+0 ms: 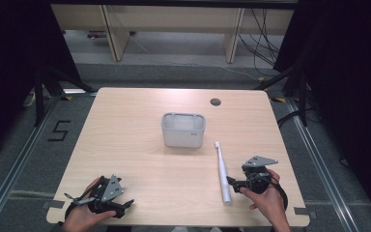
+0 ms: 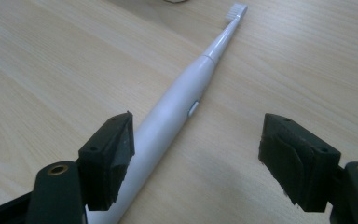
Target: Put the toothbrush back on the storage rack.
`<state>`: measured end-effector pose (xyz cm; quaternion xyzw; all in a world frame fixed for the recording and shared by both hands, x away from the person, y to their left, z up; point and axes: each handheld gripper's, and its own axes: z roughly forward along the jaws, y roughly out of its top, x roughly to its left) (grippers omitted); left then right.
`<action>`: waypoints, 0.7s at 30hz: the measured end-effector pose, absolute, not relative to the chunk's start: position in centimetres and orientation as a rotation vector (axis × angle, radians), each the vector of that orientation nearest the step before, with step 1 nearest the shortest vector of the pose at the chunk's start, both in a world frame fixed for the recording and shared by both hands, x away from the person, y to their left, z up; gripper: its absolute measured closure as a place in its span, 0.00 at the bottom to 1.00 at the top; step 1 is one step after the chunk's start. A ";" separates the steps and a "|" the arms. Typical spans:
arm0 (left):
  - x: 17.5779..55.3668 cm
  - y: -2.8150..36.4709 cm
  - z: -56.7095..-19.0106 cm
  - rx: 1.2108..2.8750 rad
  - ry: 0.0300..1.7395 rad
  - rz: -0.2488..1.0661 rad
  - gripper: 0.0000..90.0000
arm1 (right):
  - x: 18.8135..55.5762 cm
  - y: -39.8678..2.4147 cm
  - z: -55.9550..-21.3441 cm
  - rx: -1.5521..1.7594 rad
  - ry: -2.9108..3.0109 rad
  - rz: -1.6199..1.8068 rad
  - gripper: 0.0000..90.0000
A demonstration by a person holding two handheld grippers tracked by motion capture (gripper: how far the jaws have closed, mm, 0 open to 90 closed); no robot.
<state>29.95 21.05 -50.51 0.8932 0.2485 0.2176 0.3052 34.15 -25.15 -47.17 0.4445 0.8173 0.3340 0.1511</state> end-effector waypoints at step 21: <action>30.0 21.1 -50.6 2.358 0.675 0.572 0.18 | 36.1 -23.5 -46.8 1.226 2.434 0.908 0.35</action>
